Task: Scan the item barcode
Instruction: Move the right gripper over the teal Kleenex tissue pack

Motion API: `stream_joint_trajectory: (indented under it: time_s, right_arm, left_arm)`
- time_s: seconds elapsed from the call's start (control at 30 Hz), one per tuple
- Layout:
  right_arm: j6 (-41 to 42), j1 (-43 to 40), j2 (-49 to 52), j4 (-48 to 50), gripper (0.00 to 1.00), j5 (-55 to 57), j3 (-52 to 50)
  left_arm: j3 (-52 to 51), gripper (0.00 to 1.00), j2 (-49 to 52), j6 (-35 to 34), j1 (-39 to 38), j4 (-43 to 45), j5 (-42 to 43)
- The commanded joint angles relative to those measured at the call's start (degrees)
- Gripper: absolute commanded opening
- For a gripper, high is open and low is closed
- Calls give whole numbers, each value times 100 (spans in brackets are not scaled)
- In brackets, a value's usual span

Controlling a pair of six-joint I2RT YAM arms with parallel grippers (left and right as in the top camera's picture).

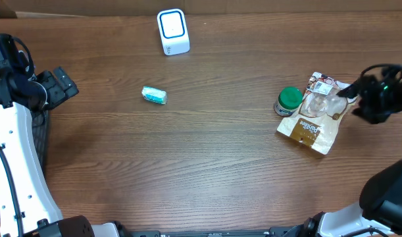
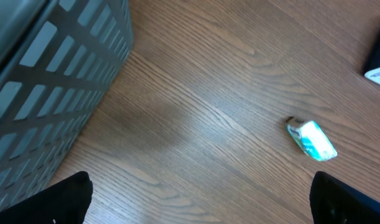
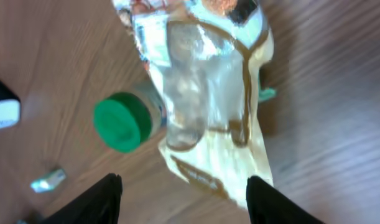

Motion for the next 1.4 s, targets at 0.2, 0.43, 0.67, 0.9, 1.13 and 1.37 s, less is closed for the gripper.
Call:
stream_joint_trajectory:
  time_s: [0.2,0.43,0.67,0.9,1.13,1.37]
  right_arm:
    - [-201,409,-31,-1058,66,625,1794]
    - [-387,2229,72,-341,66,72,1797]
    - [-280,4524,597,1187,72,116,1797]
    - [-566,5788,1475,2551,71,557,1797]
    - [-1051,6328,2238,3322,65,557,1797]
    - [-1375,6610,2745,3971,57,629,1797]
  left_arm:
    - [42,100,-2,105,-7,17,-55]
    - [42,100,-2,105,-7,15,-57]
    - [42,100,-2,105,-7,17,-55]
    - [42,100,-2,105,-7,17,-55]
    - [42,99,-2,105,-7,15,-55]
    - [42,100,-2,105,-7,17,-55]
